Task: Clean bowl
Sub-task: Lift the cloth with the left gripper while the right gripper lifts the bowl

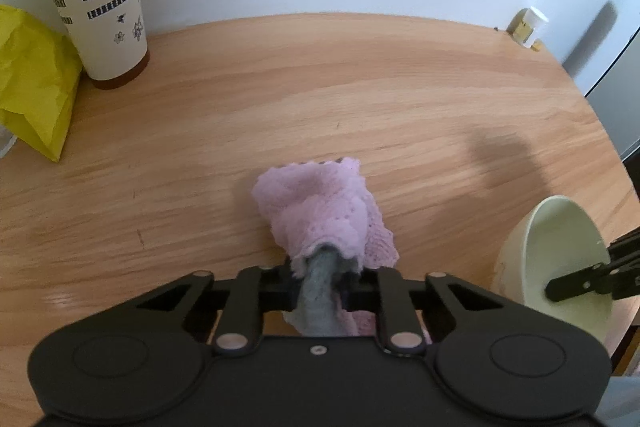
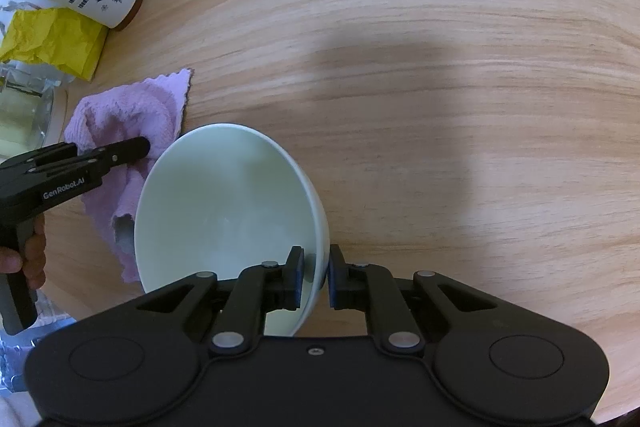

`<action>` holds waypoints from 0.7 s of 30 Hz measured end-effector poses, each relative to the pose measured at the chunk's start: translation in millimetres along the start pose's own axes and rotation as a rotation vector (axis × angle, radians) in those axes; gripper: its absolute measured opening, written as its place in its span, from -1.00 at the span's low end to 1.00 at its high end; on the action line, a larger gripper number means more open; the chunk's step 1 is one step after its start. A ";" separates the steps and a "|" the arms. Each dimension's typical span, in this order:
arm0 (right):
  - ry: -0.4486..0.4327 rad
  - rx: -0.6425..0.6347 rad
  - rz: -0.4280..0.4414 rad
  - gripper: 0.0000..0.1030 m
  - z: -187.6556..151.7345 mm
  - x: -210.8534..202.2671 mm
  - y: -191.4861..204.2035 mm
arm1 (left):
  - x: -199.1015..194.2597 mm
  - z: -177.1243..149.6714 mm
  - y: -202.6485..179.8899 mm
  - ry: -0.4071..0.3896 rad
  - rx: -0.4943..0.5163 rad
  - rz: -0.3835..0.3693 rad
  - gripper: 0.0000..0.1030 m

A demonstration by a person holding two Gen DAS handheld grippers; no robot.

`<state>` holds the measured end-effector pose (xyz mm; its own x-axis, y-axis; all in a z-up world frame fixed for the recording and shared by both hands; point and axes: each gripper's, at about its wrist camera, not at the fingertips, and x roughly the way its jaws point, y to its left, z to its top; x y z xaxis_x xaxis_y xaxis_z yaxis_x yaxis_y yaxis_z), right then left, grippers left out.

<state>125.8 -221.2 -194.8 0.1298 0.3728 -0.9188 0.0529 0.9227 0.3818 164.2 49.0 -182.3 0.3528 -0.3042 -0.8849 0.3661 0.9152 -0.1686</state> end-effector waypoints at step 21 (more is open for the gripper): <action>-0.017 -0.032 -0.012 -0.71 -4.3 -3.1 -1.7 | -53.4 14.4 -5.9 -0.065 -0.100 -0.081 -0.83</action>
<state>121.1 -223.6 -193.0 0.1463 0.3606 -0.9212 0.0226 0.9297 0.3675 155.6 56.0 -127.8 0.3823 -0.3914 -0.8371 0.3092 0.9078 -0.2833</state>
